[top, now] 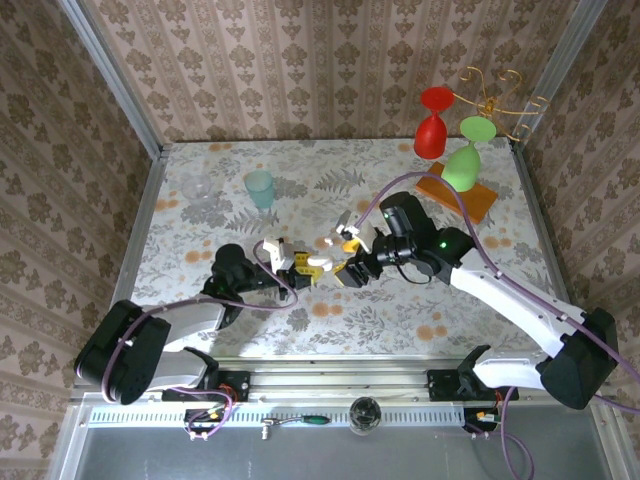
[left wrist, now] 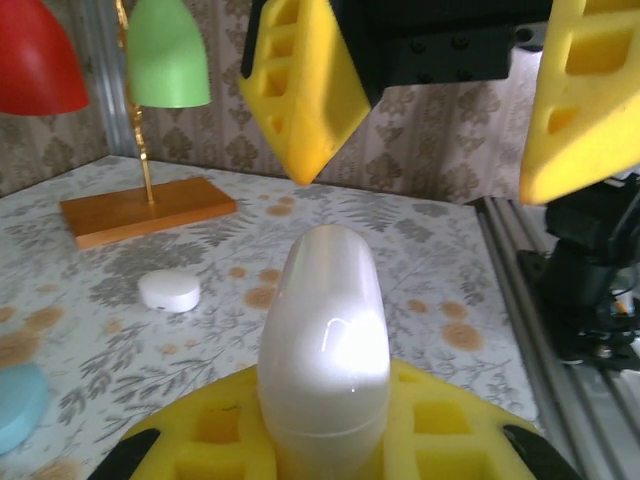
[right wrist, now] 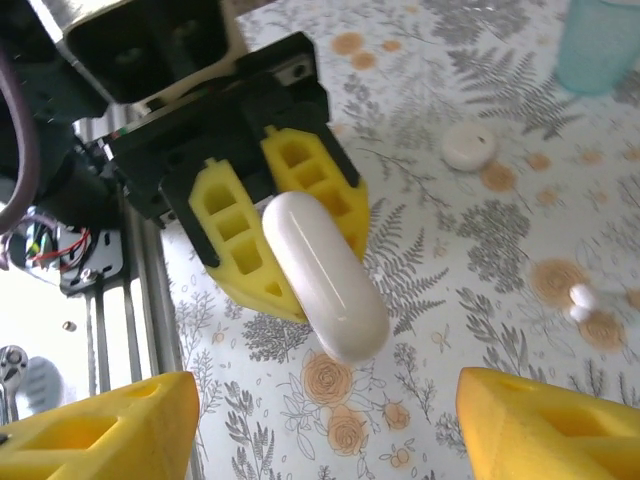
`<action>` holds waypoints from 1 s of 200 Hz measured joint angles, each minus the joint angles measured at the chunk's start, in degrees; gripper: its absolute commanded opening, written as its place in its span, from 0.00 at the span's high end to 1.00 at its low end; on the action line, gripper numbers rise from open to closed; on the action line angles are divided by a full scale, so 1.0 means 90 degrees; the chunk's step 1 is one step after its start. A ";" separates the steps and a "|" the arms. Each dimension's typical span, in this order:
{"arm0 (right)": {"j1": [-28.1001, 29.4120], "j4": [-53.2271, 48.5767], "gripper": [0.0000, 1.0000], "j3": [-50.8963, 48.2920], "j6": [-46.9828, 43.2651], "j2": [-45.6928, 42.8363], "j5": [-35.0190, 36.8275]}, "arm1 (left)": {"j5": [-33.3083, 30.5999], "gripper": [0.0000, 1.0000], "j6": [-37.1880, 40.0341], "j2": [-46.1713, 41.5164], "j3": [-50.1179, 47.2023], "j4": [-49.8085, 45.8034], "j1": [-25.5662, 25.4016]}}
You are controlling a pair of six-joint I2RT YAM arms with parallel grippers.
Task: Insert wireless bluetooth earbuds into charging case
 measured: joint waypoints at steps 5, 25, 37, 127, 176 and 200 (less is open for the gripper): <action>0.0007 -0.0005 0.35 0.0000 -0.0119 0.0010 -0.0046 | 0.0063 1.00 -0.0049 -0.0012 0.0015 -0.0002 -0.0012; 0.0049 -0.0002 0.43 0.0002 -0.0447 0.0061 -0.0211 | 0.0267 1.00 -0.0206 -0.0024 0.0102 -0.0002 -0.0061; 0.0058 0.0002 0.47 0.0002 -0.0580 0.0131 -0.0287 | 0.0359 1.00 -0.0289 -0.0027 0.0143 0.0000 -0.0083; 0.0044 0.0233 0.80 -0.0104 -0.0639 0.0284 -0.0342 | 0.0542 1.00 -0.0580 -0.0010 0.0187 0.0024 -0.0073; 0.0056 0.0486 0.65 -0.0204 -0.0512 0.0316 -0.0437 | 0.0549 1.00 -0.0629 0.0032 0.0199 0.0046 -0.0121; 0.0083 0.0629 0.72 -0.0204 -0.0457 0.0391 -0.0556 | 0.0580 1.00 -0.0648 0.0068 0.0248 0.0102 -0.0158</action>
